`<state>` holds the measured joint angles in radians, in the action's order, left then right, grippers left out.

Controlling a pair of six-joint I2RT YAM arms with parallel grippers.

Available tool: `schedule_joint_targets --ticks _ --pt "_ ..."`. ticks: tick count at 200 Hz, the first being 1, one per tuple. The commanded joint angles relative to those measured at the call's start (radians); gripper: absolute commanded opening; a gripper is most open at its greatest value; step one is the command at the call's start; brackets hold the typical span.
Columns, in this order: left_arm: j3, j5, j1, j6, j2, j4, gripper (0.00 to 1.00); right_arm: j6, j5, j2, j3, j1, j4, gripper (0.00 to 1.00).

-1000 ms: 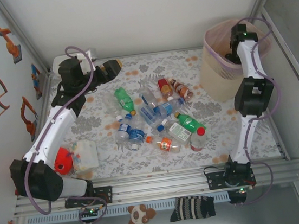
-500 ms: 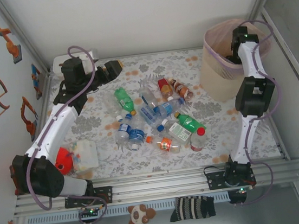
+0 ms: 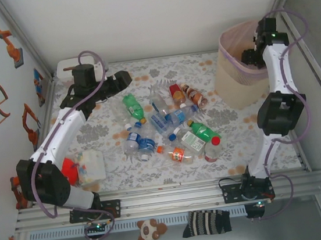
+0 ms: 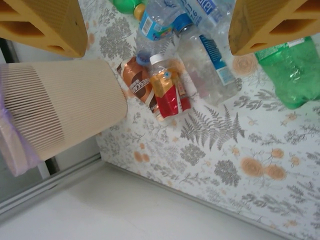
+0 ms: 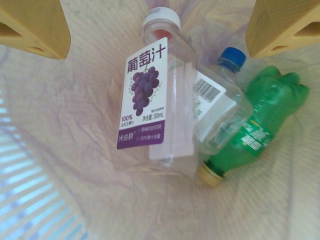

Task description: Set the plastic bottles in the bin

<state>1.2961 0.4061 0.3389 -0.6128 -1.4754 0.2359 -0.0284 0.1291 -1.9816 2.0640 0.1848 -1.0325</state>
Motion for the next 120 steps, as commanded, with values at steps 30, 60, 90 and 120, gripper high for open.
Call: schedule_joint_targets --ticks 30,60,90,120 --pt "0.031 -0.085 -0.001 0.059 -0.023 0.164 0.73 -0.067 -0.103 0.171 -0.081 0.006 0.090 0.87" --pt "0.029 -0.145 0.002 0.073 -0.042 0.234 0.73 -0.106 -0.154 0.254 -0.113 0.002 0.158 0.86" --pt "0.034 -0.187 0.003 0.083 -0.078 0.292 0.73 -0.157 -0.233 0.326 -0.144 -0.004 0.213 0.84" --pt "0.048 -0.221 0.002 0.072 -0.134 0.347 0.73 -0.224 -0.323 0.398 -0.188 -0.015 0.257 0.82"
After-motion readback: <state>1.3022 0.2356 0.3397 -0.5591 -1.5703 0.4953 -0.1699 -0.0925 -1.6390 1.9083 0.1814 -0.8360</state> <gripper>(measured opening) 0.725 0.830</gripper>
